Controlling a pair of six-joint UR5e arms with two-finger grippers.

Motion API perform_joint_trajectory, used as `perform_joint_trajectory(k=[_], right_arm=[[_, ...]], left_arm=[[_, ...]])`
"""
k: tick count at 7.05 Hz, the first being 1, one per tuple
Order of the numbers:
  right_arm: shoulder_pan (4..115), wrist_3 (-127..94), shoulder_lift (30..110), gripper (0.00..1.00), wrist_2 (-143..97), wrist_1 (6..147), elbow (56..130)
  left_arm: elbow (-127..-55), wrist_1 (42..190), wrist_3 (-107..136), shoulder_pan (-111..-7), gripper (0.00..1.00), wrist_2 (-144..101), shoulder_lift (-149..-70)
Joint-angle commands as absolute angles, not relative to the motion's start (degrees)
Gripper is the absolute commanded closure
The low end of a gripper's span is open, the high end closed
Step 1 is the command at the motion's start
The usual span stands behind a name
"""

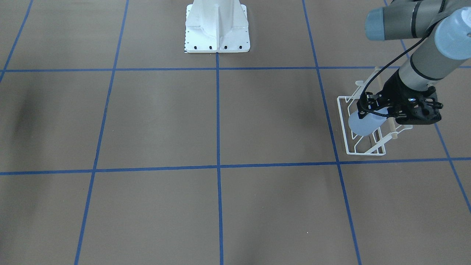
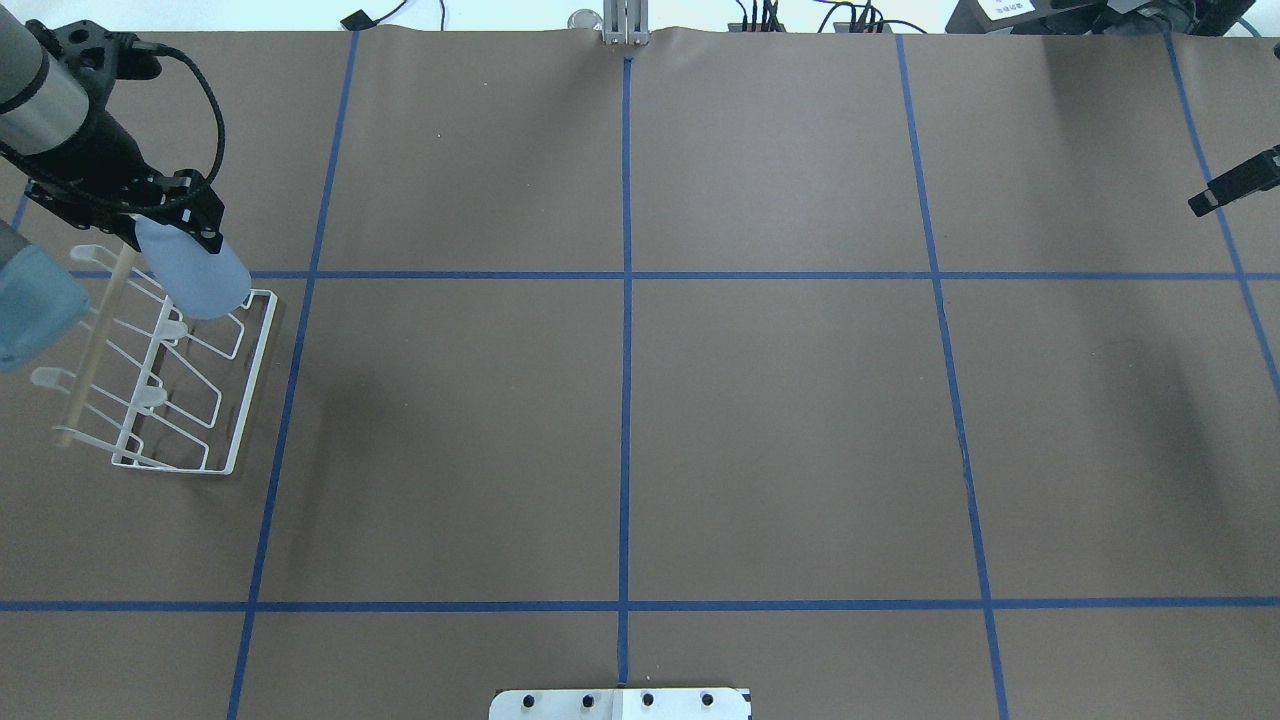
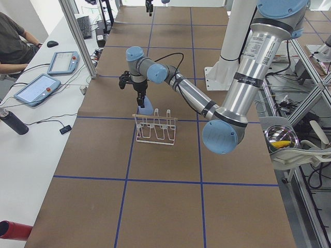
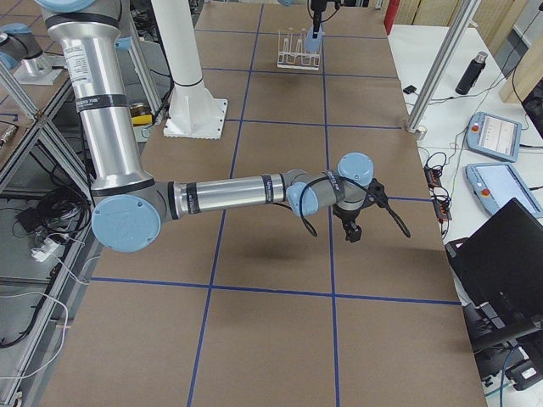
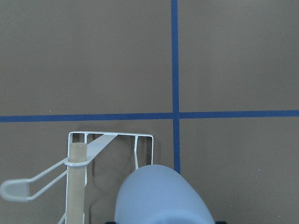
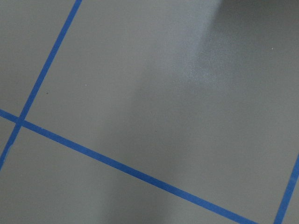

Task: Hang cup on cup holder
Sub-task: 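Move the cup with the left gripper over the wire rack's wooden peg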

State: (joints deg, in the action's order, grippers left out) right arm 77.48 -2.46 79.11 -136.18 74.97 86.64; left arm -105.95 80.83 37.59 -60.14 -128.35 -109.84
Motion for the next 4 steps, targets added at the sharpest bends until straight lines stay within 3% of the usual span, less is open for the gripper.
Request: perform_joint_trajectory(k=[1, 2, 3, 4], right_arm=[[77.5, -2.5, 79.2, 0.0, -136.1, 75.0, 86.7], [77.5, -2.5, 79.3, 0.0, -136.1, 74.9, 86.7], [77.5, -2.5, 79.3, 0.0, -136.1, 75.0, 86.7], [77.5, -2.5, 79.2, 0.0, -136.1, 75.0, 86.7]], left_arm=[[-104.3, 82.9, 37.8, -59.3, 1.0, -128.5, -109.6], [-104.3, 83.9, 37.5, -59.2, 1.0, -128.4, -108.6], [-104.2, 85.0, 37.6, -59.0, 0.76, -128.4, -107.9], [-104.2, 85.2, 37.4, -58.9, 0.09, -128.4, -107.8]])
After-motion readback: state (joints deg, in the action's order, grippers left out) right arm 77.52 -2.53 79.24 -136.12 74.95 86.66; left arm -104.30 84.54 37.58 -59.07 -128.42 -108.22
